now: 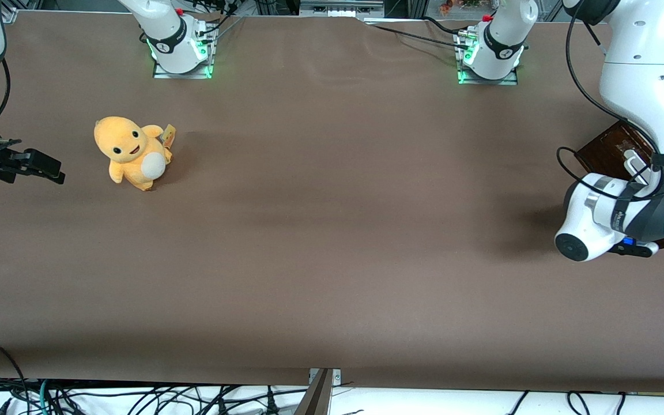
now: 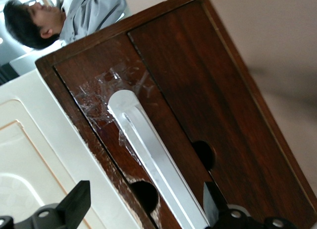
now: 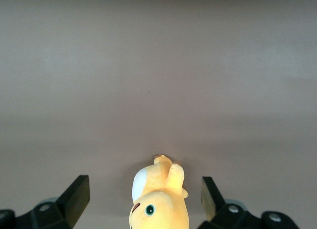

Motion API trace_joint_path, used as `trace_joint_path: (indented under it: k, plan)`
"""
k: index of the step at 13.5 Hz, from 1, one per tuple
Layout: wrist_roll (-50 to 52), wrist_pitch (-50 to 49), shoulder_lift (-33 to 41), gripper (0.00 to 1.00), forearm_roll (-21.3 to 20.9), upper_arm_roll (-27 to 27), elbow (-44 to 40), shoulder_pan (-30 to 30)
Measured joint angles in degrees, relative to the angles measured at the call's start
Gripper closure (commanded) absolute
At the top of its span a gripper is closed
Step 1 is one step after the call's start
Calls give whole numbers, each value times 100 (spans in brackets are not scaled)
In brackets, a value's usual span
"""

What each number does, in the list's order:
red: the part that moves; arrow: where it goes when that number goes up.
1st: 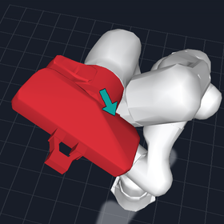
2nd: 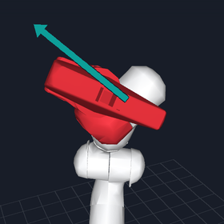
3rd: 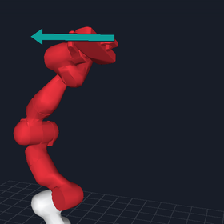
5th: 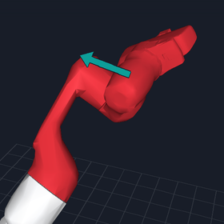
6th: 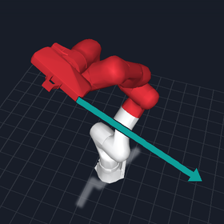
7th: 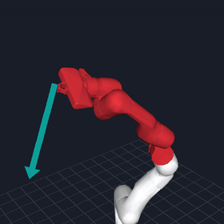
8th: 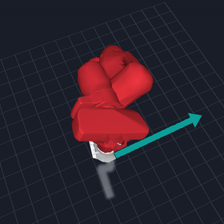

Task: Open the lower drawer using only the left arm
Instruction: 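Lower the left gripper onto the lower drawer's white handle and close it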

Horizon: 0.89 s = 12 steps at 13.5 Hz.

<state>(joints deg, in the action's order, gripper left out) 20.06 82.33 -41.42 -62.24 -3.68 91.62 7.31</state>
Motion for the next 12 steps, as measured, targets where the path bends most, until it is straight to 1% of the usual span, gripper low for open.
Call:
trace_joint_path:
  k: [1,2,3,6,7,12]
  plan:
    - [82,0,-71,13,-106,1,0,68]
    - [142,1,-153,27,-180,0,-1,110]
    - [229,2,-238,43,-227,-1,-2,114]
    - [440,2,-421,85,-331,-25,-7,69]
    - [448,-26,-441,92,-396,-25,-15,53]
    - [552,-111,-451,93,-464,-20,-76,9]
